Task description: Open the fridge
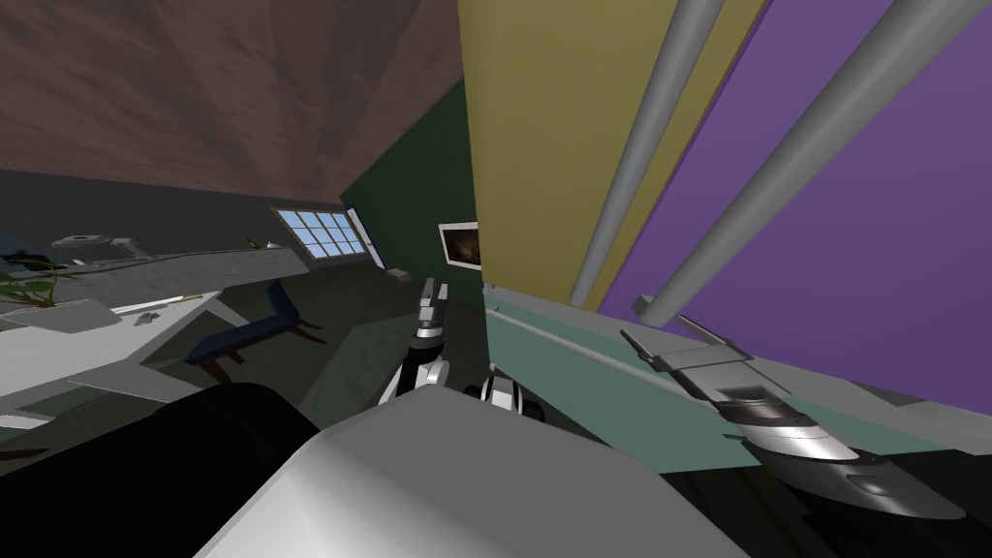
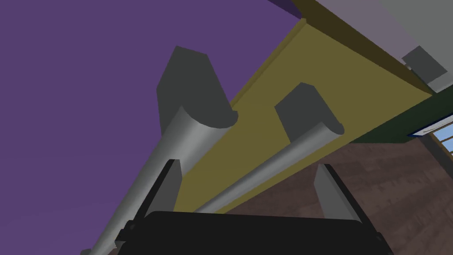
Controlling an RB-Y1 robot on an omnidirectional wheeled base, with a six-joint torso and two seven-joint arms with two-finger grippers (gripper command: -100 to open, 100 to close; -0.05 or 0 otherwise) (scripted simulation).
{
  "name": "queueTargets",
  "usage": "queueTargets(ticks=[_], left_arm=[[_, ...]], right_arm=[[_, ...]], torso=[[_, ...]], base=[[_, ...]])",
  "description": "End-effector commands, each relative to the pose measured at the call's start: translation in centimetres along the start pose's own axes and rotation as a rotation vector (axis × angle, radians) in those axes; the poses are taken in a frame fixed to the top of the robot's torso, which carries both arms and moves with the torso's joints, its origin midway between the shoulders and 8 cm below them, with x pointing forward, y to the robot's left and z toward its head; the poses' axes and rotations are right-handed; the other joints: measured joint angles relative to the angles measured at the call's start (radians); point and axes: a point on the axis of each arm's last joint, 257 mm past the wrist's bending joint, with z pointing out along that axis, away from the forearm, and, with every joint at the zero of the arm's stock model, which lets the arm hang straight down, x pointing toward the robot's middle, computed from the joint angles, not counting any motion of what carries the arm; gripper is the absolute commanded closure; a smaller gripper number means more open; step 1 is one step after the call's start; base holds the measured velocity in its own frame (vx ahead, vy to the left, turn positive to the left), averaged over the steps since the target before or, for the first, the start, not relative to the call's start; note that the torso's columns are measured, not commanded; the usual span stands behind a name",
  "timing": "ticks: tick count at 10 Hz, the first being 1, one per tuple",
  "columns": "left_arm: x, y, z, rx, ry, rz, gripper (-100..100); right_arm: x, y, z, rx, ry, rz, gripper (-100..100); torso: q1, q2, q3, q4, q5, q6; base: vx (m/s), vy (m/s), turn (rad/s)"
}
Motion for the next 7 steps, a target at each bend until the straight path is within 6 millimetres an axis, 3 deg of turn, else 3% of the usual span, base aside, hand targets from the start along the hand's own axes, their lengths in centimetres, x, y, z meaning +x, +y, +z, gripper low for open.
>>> queueTargets(ticks=[1, 5, 7], left_arm=[[0.00, 0.00, 0.00, 0.000, 0.000, 0.000, 0], [0.00, 0.00, 0.01, 0.000, 0.000, 0.000, 0], [0.00, -0.01, 0.00, 0.000, 0.000, 0.000, 0]], right_arm=[[-0.59, 1.33, 0.53, -0.076, 0.000, -0.150, -100], [-0.38, 1.18, 0.49, -0.086, 0.011, -0.197, -100], [0.07, 0.79, 0.37, -0.103, 0.033, -0.296, -100]], torso=[[0.002, -0.001, -0.001, 0.000, 0.001, -0.002], [-0.001, -0.003, -0.003, -0.001, 0.000, -0.002], [-0.032, 0.022, 0.014, 0.010, -0.010, 0.028]], base=[[0.053, 0.069, -0.123], [0.006, 0.039, 0.044], [0.092, 0.111, 0.006]])
